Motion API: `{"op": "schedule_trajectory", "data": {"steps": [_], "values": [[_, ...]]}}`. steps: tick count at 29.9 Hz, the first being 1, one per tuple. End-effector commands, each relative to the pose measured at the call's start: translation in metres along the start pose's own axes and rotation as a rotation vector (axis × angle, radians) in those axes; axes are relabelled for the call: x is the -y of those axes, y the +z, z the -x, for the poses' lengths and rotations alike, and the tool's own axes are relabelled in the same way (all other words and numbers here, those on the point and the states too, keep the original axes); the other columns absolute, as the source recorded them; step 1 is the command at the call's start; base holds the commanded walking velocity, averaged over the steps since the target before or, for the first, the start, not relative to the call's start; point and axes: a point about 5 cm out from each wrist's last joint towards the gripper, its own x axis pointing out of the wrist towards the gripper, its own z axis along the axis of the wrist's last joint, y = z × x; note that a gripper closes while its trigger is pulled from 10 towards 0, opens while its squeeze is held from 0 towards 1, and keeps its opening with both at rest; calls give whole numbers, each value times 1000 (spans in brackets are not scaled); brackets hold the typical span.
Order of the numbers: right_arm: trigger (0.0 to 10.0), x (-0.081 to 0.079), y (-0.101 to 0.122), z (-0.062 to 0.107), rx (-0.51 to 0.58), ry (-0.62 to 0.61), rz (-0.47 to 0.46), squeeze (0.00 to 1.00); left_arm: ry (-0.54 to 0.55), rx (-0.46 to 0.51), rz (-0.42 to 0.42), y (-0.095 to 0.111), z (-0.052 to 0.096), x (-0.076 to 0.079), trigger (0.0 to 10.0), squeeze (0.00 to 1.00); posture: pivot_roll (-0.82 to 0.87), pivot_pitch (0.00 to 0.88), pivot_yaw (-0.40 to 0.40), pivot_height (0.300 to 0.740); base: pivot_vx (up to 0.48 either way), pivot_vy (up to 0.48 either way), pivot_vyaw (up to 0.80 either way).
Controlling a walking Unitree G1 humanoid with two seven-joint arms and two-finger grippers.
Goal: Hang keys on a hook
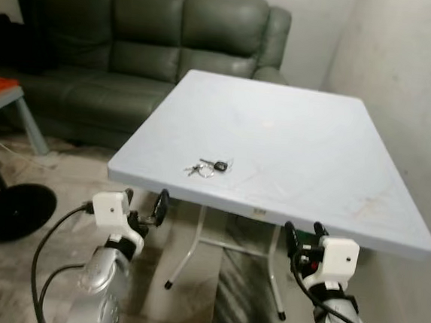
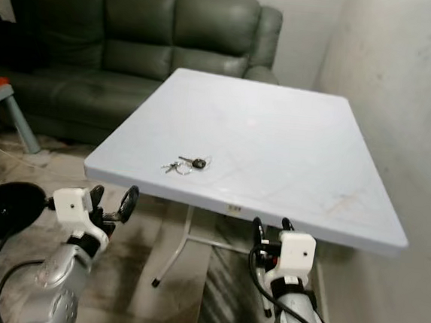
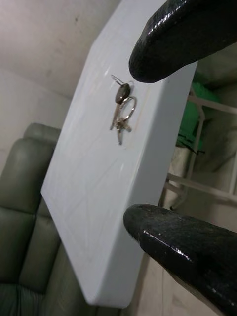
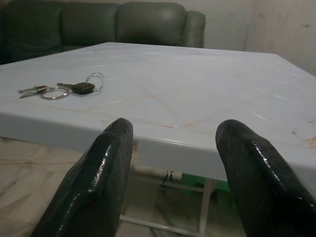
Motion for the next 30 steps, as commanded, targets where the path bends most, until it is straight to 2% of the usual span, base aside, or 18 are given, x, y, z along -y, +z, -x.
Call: {"op": "schedule_trajectory", "data": {"steps": [1,17,23,30], "values": [[10000,-5,7,-4,24,6,-3,0,20,7,-11,4,0,-6,10000,0,-29,0,-42,740,0,472,0],[10000,-8,7,-4,21,20,-3,0,36,-11,-10,2,0,-6,10000,0,-25,0,-44,740,0,464,0],[10000,-8,8,-4,23,24,3,0,32,-31,-10,-1,1,-4,10000,0,-26,0,-46,740,0,0,0],[10000,-8,9,-5,23,26,4,0,-15,-49,-46,-4,4,1,10000,0,-27,0,-48,740,0,0,0]]}}
